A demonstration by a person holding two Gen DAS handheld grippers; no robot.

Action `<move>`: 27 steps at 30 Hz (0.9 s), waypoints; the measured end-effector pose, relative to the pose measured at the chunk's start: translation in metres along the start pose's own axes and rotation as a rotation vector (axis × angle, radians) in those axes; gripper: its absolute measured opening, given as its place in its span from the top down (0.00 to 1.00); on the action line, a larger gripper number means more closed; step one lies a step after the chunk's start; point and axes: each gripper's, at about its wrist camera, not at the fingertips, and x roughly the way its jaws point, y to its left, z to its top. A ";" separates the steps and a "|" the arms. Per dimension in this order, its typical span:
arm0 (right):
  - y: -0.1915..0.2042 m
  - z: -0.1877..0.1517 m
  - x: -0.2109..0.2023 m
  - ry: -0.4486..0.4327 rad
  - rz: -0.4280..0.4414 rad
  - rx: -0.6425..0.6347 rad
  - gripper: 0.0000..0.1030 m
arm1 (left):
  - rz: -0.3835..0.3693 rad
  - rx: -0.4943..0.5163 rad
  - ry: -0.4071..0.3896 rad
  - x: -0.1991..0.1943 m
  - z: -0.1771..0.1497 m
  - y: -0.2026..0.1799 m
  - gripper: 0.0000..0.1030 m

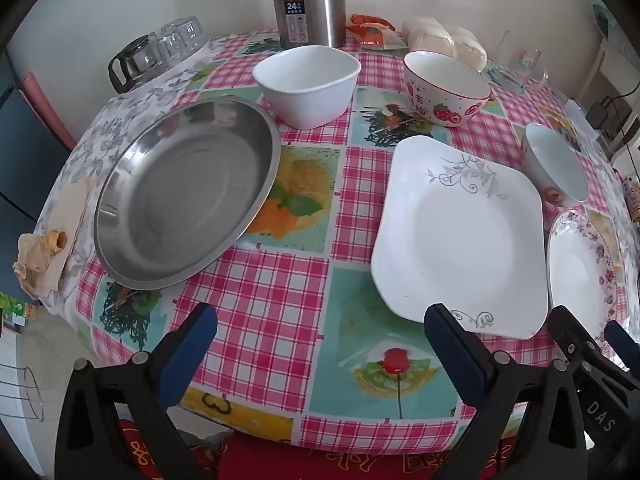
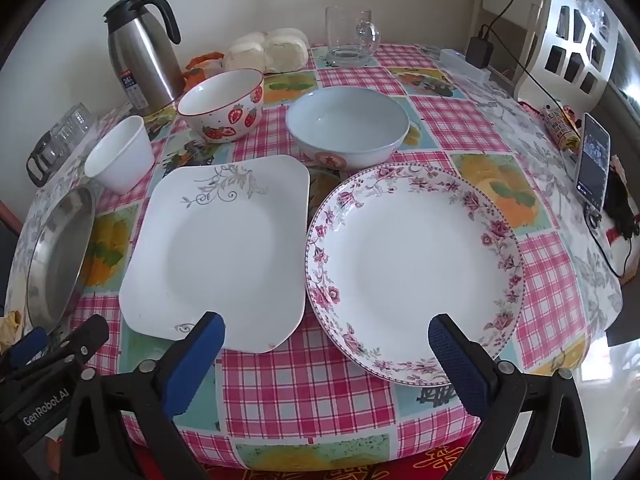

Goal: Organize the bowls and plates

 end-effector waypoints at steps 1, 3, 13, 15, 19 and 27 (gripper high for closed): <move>0.000 0.000 0.000 -0.001 0.000 0.000 0.00 | -0.004 -0.003 0.003 0.000 0.000 0.000 0.00; 0.000 0.000 0.000 0.002 0.000 0.003 0.00 | -0.020 -0.002 0.013 0.002 0.001 0.006 0.00; 0.003 -0.001 0.003 0.017 0.005 -0.009 0.00 | 0.005 0.013 0.019 0.004 -0.002 0.001 0.00; 0.002 0.000 0.003 0.007 0.002 -0.010 0.00 | 0.002 0.015 0.021 0.004 -0.003 0.001 0.00; 0.000 -0.001 0.003 0.010 -0.013 0.004 0.00 | 0.007 -0.004 0.027 0.005 -0.001 0.005 0.00; -0.007 0.000 0.002 0.010 -0.008 0.023 0.00 | 0.008 -0.007 0.034 0.006 -0.001 0.002 0.00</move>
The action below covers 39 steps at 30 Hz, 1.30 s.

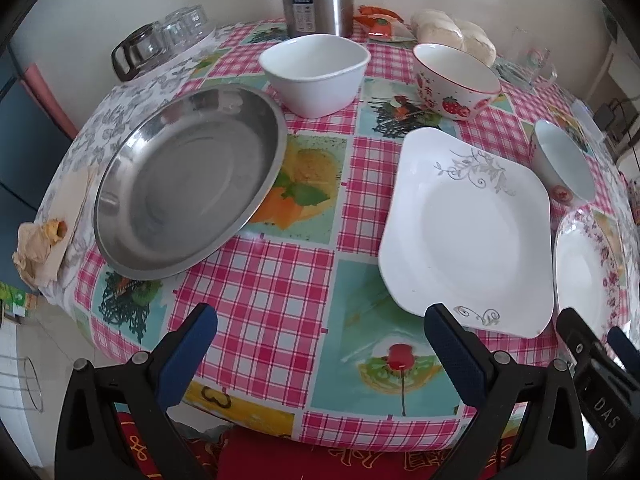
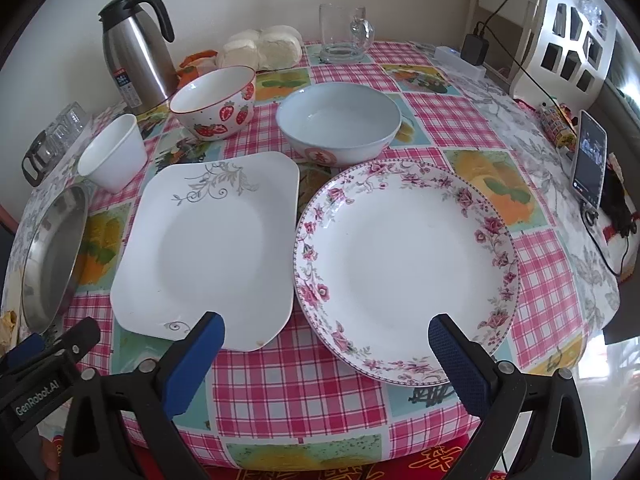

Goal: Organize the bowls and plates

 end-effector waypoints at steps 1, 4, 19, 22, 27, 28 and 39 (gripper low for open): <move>0.000 0.000 -0.001 -0.003 0.001 0.003 0.00 | 0.001 0.010 0.002 0.001 0.000 -0.002 0.00; 0.004 0.001 -0.002 -0.009 0.002 -0.014 0.00 | 0.000 0.005 0.003 0.000 0.001 0.000 0.00; 0.008 0.000 -0.001 -0.002 0.003 -0.043 0.00 | 0.015 -0.020 0.025 0.005 0.001 0.006 0.00; 0.008 0.000 0.000 0.000 0.004 -0.044 0.00 | 0.018 -0.026 0.032 0.006 0.001 0.007 0.00; 0.007 0.001 -0.001 -0.001 0.008 -0.038 0.00 | 0.018 -0.040 0.042 0.006 0.002 0.009 0.00; 0.006 0.001 -0.002 -0.003 0.008 -0.033 0.00 | 0.019 -0.048 0.041 0.005 0.002 0.011 0.00; -0.002 0.002 -0.009 -0.020 0.005 0.004 0.00 | 0.037 -0.104 0.008 -0.006 0.002 0.022 0.00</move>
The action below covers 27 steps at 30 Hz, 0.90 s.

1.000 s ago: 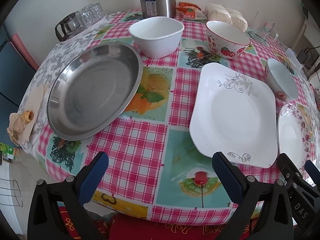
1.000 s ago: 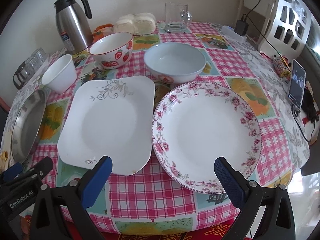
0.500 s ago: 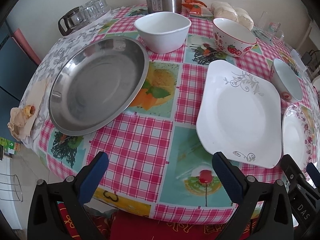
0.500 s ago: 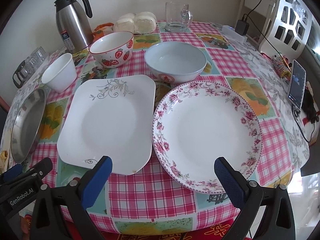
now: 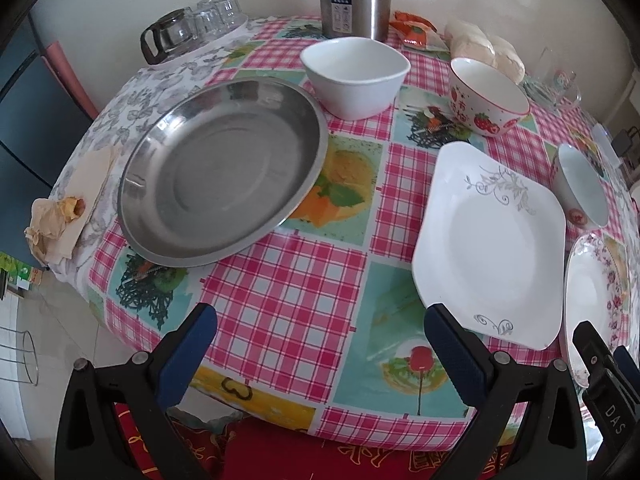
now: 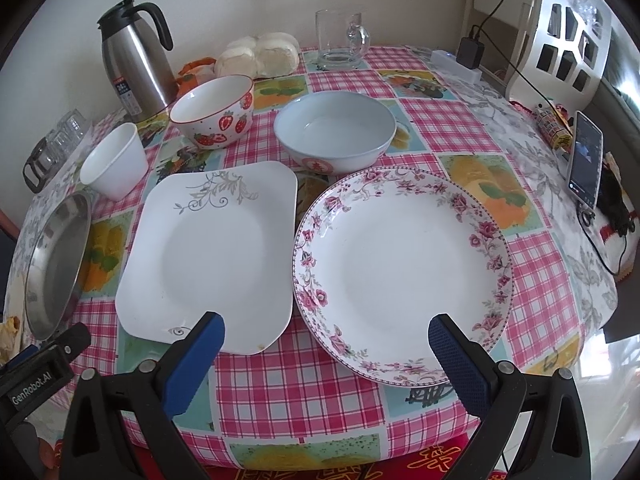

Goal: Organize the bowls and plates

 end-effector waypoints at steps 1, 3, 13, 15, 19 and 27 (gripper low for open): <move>0.000 0.000 0.000 -0.001 0.000 0.001 0.00 | 0.000 -0.003 -0.003 -0.001 0.000 0.001 0.00; 0.000 0.000 -0.002 -0.004 0.001 0.004 0.00 | 0.001 -0.007 -0.008 -0.003 0.000 0.002 0.00; -0.001 0.000 0.000 -0.009 0.006 0.013 0.00 | -0.022 -0.001 -0.033 -0.010 0.000 0.002 0.00; 0.000 0.001 -0.002 -0.014 0.005 0.009 0.00 | -0.027 -0.002 -0.034 -0.011 0.000 0.004 0.00; 0.002 0.000 -0.003 -0.018 0.008 -0.002 0.00 | -0.030 -0.011 -0.034 -0.011 0.001 0.005 0.00; 0.015 0.000 -0.003 -0.025 0.008 -0.035 0.00 | -0.053 -0.055 -0.072 -0.013 0.006 0.019 0.00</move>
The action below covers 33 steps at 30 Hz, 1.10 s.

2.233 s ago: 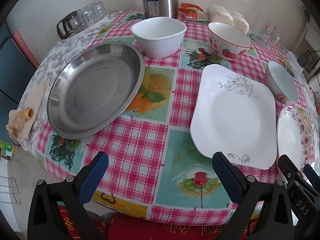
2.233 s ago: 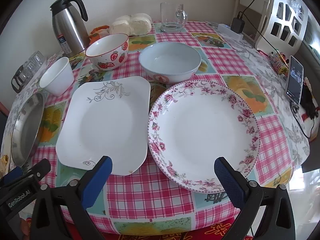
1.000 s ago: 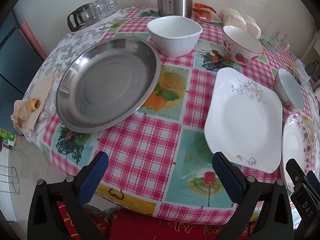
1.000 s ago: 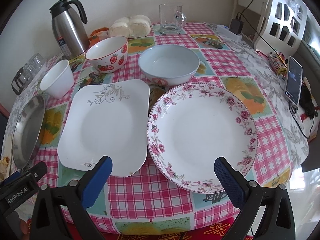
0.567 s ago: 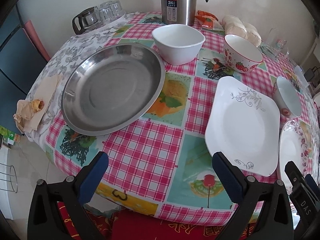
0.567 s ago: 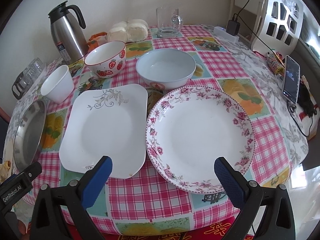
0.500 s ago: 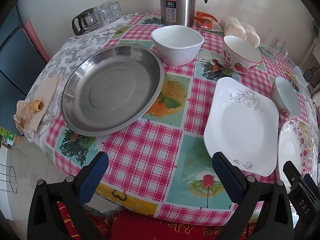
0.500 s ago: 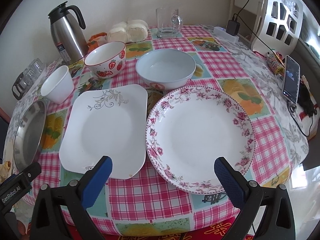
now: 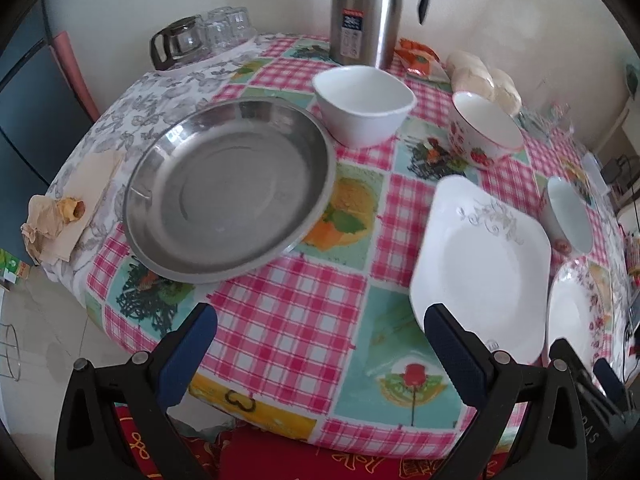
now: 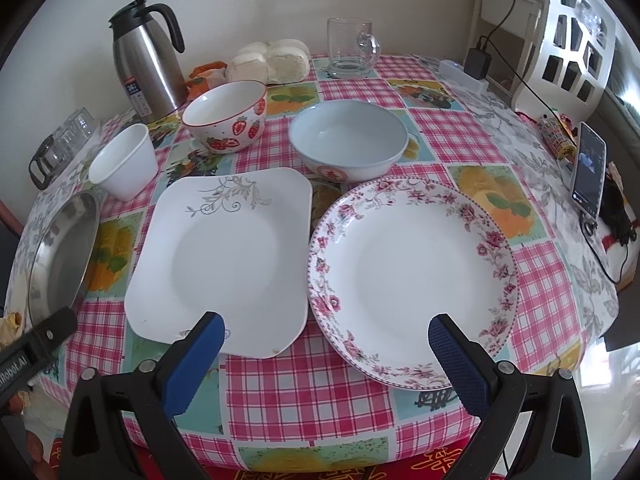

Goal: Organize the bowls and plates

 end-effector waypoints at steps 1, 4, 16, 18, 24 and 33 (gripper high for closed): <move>0.003 0.000 0.000 0.000 0.000 -0.005 0.00 | -0.001 -0.010 -0.007 0.000 0.001 0.004 0.00; 0.012 0.000 0.002 -0.001 0.005 -0.025 0.00 | -0.016 -0.043 -0.031 -0.001 0.006 0.016 0.00; 0.075 0.007 -0.012 -0.122 0.147 -0.097 0.00 | -0.091 -0.196 -0.147 0.008 0.026 0.081 0.00; 0.087 0.010 -0.011 -0.148 0.182 -0.104 0.00 | -0.079 -0.232 -0.187 0.008 0.029 0.094 0.00; 0.119 0.017 -0.005 -0.170 0.245 -0.135 0.00 | -0.094 -0.329 -0.213 0.018 0.036 0.131 0.00; 0.165 0.020 0.015 -0.115 0.311 -0.224 0.00 | -0.055 -0.406 -0.155 0.039 0.045 0.162 0.00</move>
